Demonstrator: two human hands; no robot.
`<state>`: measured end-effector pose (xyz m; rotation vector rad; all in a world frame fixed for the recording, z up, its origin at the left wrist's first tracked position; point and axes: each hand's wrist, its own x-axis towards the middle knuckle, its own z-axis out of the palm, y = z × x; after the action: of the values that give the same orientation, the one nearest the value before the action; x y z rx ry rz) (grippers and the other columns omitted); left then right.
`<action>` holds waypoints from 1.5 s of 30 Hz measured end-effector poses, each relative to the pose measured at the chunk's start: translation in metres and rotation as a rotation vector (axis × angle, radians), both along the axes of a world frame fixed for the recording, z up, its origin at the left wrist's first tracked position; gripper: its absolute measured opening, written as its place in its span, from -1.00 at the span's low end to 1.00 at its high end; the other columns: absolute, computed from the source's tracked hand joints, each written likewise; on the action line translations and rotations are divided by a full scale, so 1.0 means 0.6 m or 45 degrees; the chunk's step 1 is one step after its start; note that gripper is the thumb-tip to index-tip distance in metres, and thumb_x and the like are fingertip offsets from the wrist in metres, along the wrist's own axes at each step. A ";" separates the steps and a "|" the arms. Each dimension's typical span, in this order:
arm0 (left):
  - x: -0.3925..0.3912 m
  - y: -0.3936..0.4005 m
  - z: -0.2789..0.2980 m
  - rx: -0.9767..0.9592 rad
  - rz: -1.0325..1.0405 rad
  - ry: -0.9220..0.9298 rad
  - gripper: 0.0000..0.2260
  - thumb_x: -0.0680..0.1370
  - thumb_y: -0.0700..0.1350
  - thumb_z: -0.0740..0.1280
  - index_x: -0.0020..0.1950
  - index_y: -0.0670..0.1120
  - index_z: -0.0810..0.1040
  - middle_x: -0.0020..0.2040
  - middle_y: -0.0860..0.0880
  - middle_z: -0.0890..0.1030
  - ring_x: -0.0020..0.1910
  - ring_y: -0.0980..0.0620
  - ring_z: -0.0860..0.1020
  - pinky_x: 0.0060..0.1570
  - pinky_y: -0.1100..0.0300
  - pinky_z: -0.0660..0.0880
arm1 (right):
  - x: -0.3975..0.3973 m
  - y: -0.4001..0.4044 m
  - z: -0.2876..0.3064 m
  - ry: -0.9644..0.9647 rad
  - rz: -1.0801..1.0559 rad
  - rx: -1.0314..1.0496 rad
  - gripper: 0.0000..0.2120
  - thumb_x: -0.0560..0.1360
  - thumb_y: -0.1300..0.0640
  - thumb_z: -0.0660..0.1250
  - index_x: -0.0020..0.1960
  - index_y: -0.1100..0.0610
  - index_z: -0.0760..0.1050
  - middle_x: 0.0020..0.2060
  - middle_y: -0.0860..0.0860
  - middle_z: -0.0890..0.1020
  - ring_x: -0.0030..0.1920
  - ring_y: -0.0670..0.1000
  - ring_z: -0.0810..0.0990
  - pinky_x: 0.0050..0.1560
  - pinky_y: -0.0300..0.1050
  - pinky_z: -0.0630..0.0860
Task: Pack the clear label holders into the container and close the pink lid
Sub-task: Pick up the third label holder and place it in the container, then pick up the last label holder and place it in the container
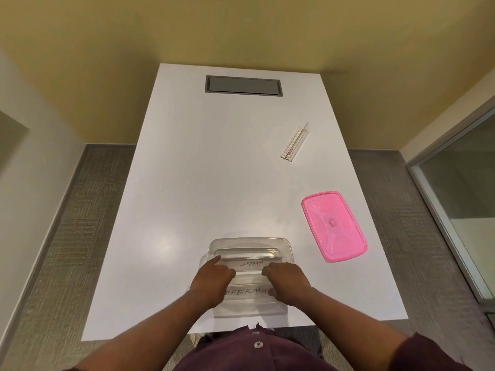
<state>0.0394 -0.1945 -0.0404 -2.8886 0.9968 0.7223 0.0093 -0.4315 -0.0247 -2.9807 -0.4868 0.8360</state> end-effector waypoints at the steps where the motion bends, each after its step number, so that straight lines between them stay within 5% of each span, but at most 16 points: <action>1: 0.001 0.000 0.003 -0.008 -0.002 0.011 -0.68 0.55 -0.10 0.37 0.30 -0.04 0.50 0.17 -0.08 0.65 0.25 -0.05 0.56 0.60 0.10 -0.05 | 0.000 0.000 0.000 -0.001 0.005 0.002 -0.55 0.46 -0.01 0.47 0.29 0.08 0.48 0.17 0.04 0.64 0.09 0.18 0.65 0.05 0.07 0.61; 4: 0.004 -0.003 0.015 -0.071 0.013 0.066 -0.63 0.53 -0.01 0.41 0.32 -0.01 0.50 0.24 -0.04 0.63 0.30 -0.02 0.54 0.58 0.10 0.04 | 0.000 -0.003 0.002 -0.017 -0.003 0.037 -0.49 0.45 -0.06 0.48 0.33 0.06 0.45 0.20 0.03 0.63 0.13 0.17 0.64 0.10 0.07 0.59; 7: 0.010 -0.008 0.030 -0.240 0.127 0.116 -0.66 0.56 0.08 0.35 0.31 0.04 0.51 0.26 0.05 0.61 0.27 0.01 0.54 0.33 0.12 0.39 | 0.006 -0.011 0.012 -0.088 -0.084 0.160 -0.46 0.46 -0.19 0.43 0.37 -0.03 0.43 0.22 -0.04 0.62 0.18 0.10 0.62 0.14 0.01 0.54; 12: 0.057 -0.047 0.075 -0.606 0.293 0.192 -0.87 0.58 0.03 0.29 -0.03 0.05 0.61 -0.11 0.13 0.67 -0.10 0.15 0.59 -0.02 0.14 0.54 | 0.046 -0.046 0.052 -0.321 -0.327 0.491 -0.61 0.51 -0.27 0.33 0.23 -0.10 0.56 0.12 -0.17 0.67 0.09 -0.11 0.64 0.08 -0.13 0.55; 16: 0.117 -0.090 0.102 -0.753 0.431 0.192 -0.90 0.57 -0.01 0.31 -0.07 0.05 0.61 -0.24 0.15 0.64 -0.23 0.16 0.57 -0.15 0.13 0.55 | 0.101 -0.094 0.082 -0.530 -0.501 0.629 -0.72 0.52 -0.15 0.41 0.16 -0.03 0.61 0.03 -0.17 0.70 0.02 -0.15 0.65 0.01 -0.24 0.54; 26: 0.336 -0.205 0.090 -0.953 0.877 0.181 -0.94 0.52 -0.16 0.40 -0.11 -0.09 0.67 -0.24 0.04 0.69 -0.24 0.12 0.63 -0.14 0.21 0.53 | 0.326 -0.252 0.113 -0.434 -0.650 0.499 -0.52 0.53 -0.09 0.43 0.37 0.07 0.48 0.36 0.00 0.51 0.31 0.03 0.53 0.27 -0.06 0.46; 31: 0.438 -0.281 0.069 -0.939 1.003 0.212 -0.96 0.51 -0.16 0.40 -0.10 -0.09 0.66 -0.28 0.11 0.62 -0.24 0.13 0.58 -0.29 0.50 0.35 | 0.452 -0.322 0.106 -0.324 -0.727 0.505 -0.46 0.53 -0.07 0.45 0.42 0.10 0.43 0.42 0.05 0.45 0.40 0.06 0.46 0.35 -0.05 0.39; 40: 0.582 -0.402 0.013 -0.872 0.953 0.344 -0.71 0.51 -0.10 0.45 0.20 -0.16 0.58 0.03 0.00 0.59 0.03 0.04 0.55 0.07 0.25 0.40 | 0.654 -0.410 0.062 -0.165 -0.900 0.520 -0.31 0.51 -0.09 0.45 0.53 0.10 0.30 0.50 0.08 0.38 0.44 0.09 0.43 0.39 -0.03 0.37; 45: 0.653 -0.422 -0.031 -0.791 0.903 0.365 -0.67 0.49 -0.10 0.48 0.21 -0.17 0.58 0.11 -0.13 0.65 0.13 -0.07 0.62 0.12 0.15 0.49 | 0.743 -0.433 0.029 -0.092 -0.954 0.530 -0.14 0.50 -0.12 0.47 0.61 0.17 0.13 0.57 0.11 0.30 0.53 0.11 0.32 0.48 -0.01 0.30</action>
<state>0.4311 -0.4474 -0.0589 -3.8209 0.1519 1.0107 0.4552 -0.6915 -0.0076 -2.4834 0.4018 0.4715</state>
